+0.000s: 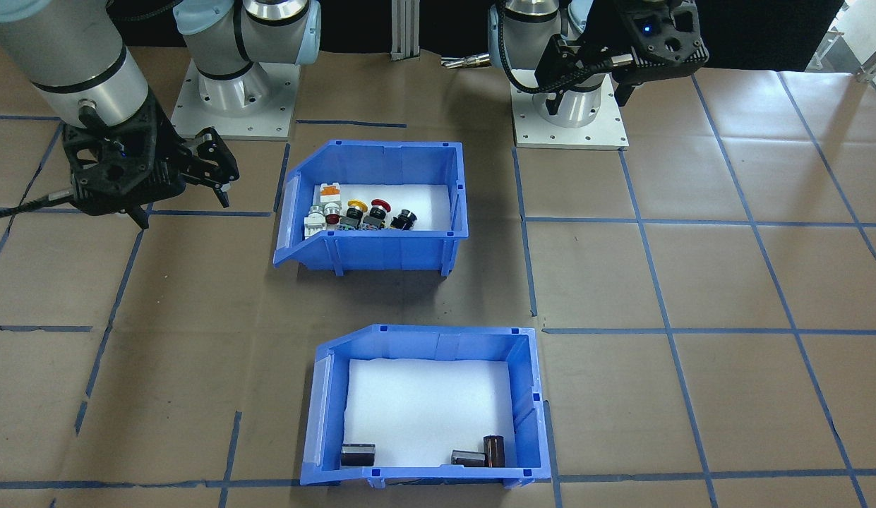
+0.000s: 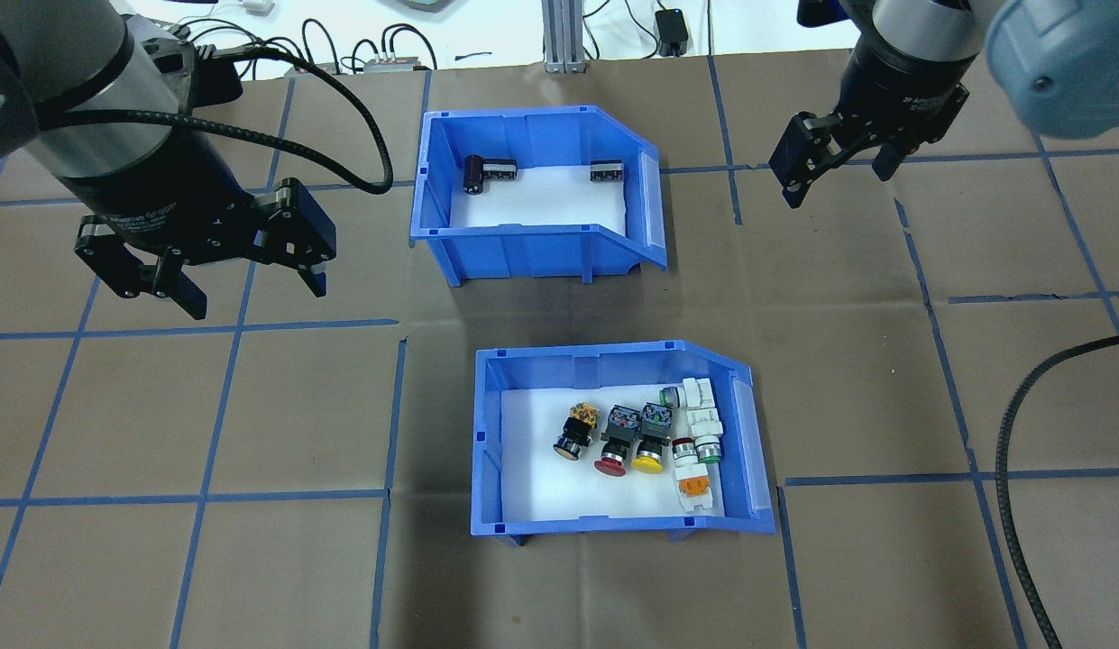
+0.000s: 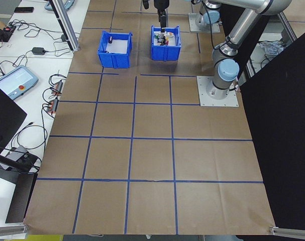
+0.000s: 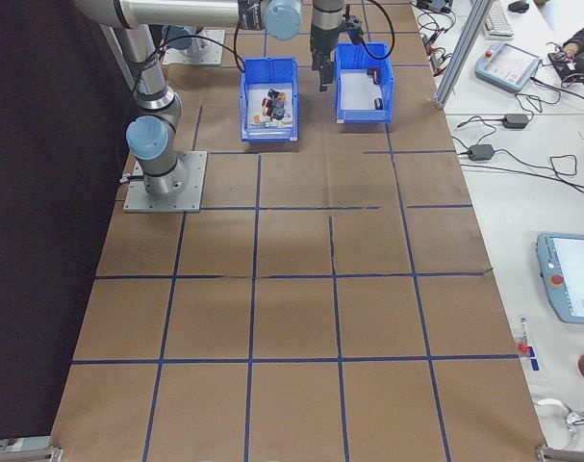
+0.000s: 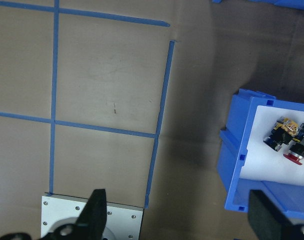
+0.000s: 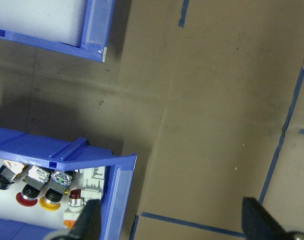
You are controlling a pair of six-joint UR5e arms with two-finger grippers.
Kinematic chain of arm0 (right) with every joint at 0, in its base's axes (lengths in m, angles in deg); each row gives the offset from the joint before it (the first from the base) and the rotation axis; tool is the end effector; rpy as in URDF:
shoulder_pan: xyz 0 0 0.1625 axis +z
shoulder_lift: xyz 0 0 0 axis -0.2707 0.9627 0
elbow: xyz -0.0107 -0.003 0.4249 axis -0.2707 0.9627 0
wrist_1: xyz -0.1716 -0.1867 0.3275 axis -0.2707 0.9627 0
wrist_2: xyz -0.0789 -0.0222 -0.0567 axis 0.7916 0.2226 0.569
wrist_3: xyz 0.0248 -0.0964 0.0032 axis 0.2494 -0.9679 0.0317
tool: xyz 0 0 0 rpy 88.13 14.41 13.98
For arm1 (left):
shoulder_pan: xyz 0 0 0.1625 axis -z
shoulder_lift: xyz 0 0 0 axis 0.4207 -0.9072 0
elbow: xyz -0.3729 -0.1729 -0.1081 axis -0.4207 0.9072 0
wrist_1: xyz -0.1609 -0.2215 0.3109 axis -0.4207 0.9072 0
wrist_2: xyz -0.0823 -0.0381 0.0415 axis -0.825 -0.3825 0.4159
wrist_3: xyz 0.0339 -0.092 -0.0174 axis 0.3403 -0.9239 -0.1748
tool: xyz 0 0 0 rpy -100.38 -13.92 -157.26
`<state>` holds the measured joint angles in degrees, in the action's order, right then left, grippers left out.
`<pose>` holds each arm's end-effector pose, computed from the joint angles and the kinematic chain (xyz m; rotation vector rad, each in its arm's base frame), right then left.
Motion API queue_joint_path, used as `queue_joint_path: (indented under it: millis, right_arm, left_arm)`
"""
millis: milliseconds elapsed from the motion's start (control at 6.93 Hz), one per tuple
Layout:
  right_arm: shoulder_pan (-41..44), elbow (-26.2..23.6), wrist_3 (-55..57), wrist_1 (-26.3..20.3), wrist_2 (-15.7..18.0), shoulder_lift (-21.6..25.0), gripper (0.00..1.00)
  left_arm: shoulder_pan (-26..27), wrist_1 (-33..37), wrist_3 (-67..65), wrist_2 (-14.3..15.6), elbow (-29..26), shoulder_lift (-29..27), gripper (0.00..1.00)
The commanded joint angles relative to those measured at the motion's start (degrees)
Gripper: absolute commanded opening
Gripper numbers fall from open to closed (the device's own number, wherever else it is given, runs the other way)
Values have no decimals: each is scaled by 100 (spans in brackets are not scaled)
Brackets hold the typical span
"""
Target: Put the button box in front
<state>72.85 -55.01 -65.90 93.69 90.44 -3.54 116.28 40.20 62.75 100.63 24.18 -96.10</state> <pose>0.1230 -0.5330 0.4740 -0.6362 3.0475 -0.0233 -0.1441 -0.4124 0.5245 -0.4097 3.1058 0.1388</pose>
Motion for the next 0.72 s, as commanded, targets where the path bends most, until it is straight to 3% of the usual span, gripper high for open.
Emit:
queue_joint_path:
  millis: [0,288,433,577]
  right_arm:
    - [21,293,-1709,78,-69,-276,100]
    - [152,731,-2804,96,-69,-662,100]
    - [432,1055,-3137,104,-60,-986,100]
    - [791,1398,-3497,104,-17,-1364,100]
  left_arm:
    - [0,-56,-1650,-43,425,-46,100]
    - [166,-863,-3570,-138,961,155,100]
    - [471,-909,-4851,-453,1199,191,100]
    - [805,-1162,-5821,-508,1497,235,100]
